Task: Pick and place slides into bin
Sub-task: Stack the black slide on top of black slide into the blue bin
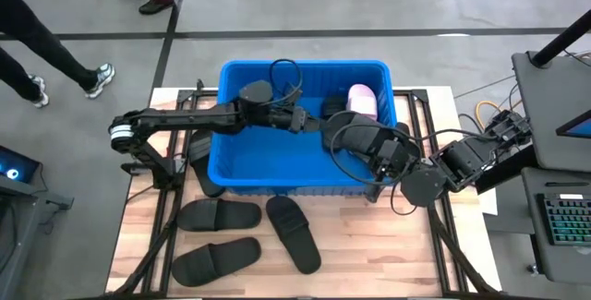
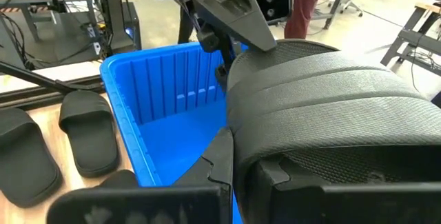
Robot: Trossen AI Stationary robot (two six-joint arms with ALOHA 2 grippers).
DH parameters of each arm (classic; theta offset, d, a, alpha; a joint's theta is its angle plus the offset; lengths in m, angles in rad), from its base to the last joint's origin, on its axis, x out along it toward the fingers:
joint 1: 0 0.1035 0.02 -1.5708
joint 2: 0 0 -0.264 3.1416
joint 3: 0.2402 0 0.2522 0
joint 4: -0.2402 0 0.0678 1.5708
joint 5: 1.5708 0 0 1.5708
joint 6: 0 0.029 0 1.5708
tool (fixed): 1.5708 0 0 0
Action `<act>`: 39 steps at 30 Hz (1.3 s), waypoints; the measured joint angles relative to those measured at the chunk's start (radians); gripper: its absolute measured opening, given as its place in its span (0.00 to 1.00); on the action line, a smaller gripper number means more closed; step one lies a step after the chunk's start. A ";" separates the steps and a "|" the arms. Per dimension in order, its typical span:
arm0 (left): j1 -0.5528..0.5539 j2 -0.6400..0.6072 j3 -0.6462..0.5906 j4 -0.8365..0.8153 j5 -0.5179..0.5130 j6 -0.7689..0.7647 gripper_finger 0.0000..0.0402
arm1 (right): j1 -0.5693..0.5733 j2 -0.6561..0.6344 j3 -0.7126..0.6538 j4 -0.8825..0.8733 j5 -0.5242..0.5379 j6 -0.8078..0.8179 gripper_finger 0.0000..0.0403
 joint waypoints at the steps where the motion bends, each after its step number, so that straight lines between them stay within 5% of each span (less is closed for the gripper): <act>1: 0.000 0.004 0.002 0.006 0.007 0.003 0.81 | 0.000 0.000 0.000 0.000 -0.001 0.000 0.02; 16: 0.009 0.008 0.015 0.012 0.030 0.036 0.57 | -0.039 0.000 0.000 0.002 -0.053 -0.008 0.02; 30: 0.038 0.008 0.015 0.014 0.103 0.113 0.05 | -0.039 0.000 0.000 0.100 -0.101 -0.120 0.02; 39: 0.065 0.008 0.015 0.013 0.141 0.128 0.04 | -0.040 0.000 0.000 0.125 -0.166 -0.276 0.08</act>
